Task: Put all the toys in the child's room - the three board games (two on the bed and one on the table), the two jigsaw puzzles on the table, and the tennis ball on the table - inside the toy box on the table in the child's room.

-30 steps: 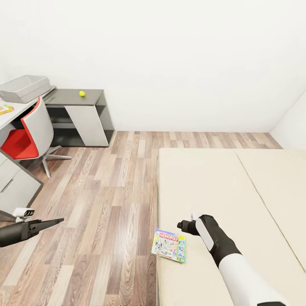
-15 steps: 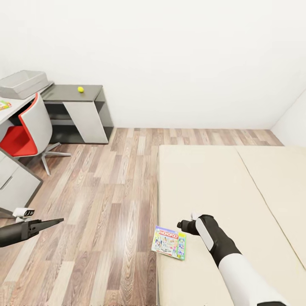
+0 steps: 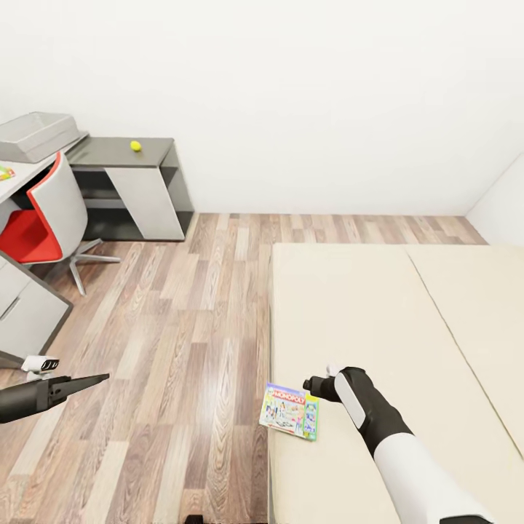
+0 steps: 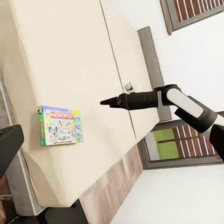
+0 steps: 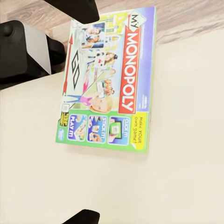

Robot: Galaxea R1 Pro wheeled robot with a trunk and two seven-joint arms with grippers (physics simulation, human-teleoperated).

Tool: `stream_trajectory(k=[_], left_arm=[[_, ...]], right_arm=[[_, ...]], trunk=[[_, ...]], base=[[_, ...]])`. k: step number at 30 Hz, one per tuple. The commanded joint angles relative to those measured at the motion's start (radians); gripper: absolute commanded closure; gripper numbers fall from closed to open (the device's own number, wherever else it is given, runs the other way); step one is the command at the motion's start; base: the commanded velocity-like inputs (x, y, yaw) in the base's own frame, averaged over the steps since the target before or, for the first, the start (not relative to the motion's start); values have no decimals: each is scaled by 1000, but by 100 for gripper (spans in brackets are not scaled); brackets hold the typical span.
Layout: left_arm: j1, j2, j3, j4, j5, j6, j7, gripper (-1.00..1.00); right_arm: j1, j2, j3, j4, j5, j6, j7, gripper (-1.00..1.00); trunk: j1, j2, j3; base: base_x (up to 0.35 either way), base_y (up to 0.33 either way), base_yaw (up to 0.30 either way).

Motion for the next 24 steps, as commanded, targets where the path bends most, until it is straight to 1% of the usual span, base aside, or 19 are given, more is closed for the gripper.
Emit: stream_trajectory(k=[1, 16, 24], left_arm=[[0, 0, 0, 0, 0, 11, -4, -100], [0, 0, 0, 0, 0, 11, -4, -100], [0, 1, 0, 0, 0, 11, -4, -100]], right_arm=[[0, 0, 3, -1, -10, 3, -10, -100], [-12, 13, 7, -4, -10, 1, -9, -100], [-19, 15, 7, -4, -10, -44, -8, -100]], trunk=[[0, -2, -3], [0, -2, -28], [0, -2, -41]], base=[[0, 0, 0], [0, 0, 0], [0, 0, 0]])
